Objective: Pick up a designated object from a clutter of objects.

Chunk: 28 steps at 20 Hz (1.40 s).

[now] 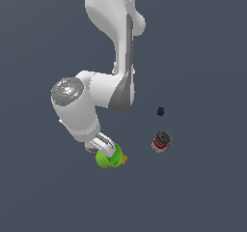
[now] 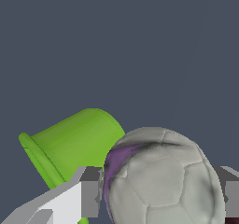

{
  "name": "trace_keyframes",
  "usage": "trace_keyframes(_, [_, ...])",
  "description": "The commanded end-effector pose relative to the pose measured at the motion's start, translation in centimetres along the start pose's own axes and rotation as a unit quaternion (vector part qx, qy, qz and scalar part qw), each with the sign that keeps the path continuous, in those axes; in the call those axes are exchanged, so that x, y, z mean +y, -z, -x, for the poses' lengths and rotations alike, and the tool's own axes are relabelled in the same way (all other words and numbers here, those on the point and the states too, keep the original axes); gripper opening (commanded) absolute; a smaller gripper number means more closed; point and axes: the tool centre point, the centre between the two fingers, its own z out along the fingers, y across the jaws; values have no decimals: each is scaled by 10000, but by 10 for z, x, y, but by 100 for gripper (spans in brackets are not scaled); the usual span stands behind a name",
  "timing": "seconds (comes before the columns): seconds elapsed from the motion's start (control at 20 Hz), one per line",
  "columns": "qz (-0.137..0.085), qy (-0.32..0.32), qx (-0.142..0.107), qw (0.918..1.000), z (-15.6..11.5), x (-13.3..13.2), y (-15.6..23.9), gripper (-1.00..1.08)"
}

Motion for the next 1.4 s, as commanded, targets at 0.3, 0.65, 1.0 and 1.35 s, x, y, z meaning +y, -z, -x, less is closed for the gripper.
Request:
trace_keyframes(0.3, [-1, 4, 12, 10000, 55, -68, 69, -100])
trace_keyframes(0.65, [6, 1, 19, 10000, 98, -124, 125, -100])
trace_keyframes(1.0, [6, 1, 19, 10000, 139, -179, 179, -100])
trace_keyframes(1.35, [3, 1, 17, 10000, 165, -217, 215, -100])
